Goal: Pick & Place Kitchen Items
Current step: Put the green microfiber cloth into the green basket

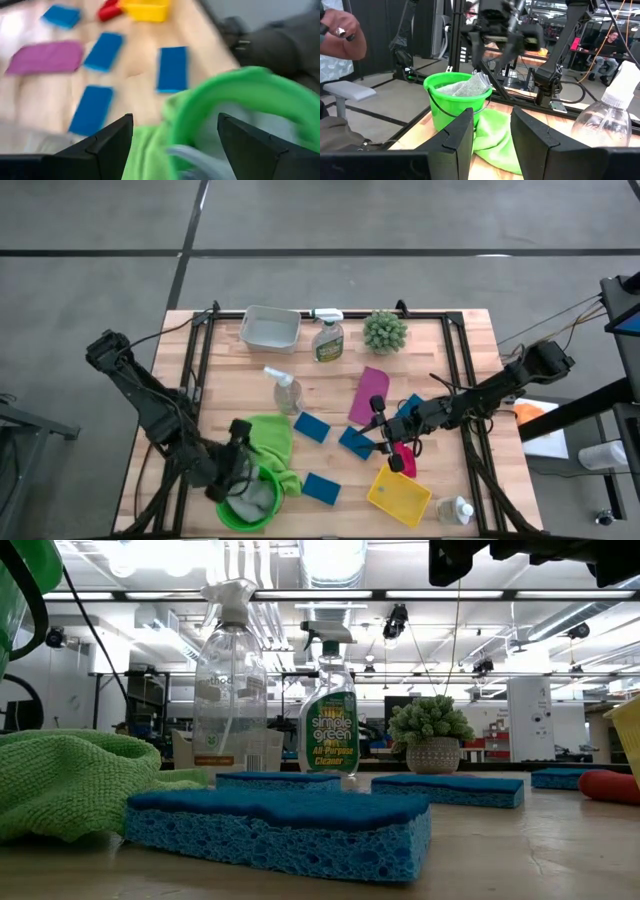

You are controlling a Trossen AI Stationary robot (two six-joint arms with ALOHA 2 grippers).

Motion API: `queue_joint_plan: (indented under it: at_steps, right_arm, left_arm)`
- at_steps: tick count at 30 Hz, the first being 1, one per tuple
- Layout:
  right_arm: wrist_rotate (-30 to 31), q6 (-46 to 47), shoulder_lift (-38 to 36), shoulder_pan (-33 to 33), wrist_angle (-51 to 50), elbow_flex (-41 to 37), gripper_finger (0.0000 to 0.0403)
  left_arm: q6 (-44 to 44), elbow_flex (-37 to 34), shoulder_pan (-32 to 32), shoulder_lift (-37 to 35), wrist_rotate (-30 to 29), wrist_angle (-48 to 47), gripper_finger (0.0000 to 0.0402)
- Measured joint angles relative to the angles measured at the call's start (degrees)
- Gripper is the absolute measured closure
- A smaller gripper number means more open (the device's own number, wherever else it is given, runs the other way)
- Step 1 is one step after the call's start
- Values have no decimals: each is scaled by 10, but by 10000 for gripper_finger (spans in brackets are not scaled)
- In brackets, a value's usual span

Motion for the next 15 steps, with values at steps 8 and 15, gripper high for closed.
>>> queue_joint_plan:
  at_steps: [8,15]
  right_arm:
    - [7,8,0,0,0,0,279]
    - [32,26,19,0,0,0,279]
  left_arm:
    - [-35,-32,70,0,-5,-4,112]
    - [-7,-33,72,-3,-17,-5,112]
